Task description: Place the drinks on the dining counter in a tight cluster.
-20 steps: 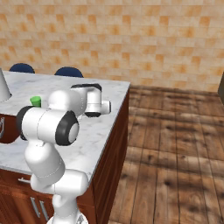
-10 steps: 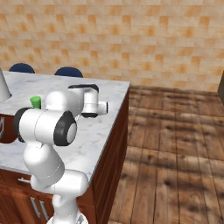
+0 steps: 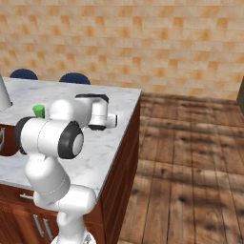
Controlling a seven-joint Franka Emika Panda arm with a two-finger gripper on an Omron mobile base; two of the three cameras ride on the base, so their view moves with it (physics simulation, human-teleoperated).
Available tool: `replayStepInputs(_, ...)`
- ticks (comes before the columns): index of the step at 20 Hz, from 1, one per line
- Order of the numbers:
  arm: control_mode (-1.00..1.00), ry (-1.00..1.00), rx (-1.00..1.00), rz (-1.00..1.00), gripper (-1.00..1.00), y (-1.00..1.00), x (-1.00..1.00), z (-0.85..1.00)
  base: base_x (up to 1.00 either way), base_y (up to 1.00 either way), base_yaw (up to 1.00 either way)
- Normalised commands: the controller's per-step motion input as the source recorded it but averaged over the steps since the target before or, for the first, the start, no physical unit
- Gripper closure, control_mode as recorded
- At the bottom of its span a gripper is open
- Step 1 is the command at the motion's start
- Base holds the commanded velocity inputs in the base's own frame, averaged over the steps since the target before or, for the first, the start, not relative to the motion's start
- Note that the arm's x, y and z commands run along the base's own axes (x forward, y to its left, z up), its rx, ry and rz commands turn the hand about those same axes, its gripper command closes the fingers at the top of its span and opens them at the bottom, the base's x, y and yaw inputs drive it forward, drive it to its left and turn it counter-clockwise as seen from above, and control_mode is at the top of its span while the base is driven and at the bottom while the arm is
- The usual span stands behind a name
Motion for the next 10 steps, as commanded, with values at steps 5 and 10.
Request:
replayStepInputs(5,-1.0,0.15,0.0,0.0,1.0,0.06,0.02,-0.34,0.0,0.0,0.0)
replayStepInputs(10,-1.0,0.11,0.0,0.0,1.0,0.07,0.0,-0.39,0.0,0.0,0.0)
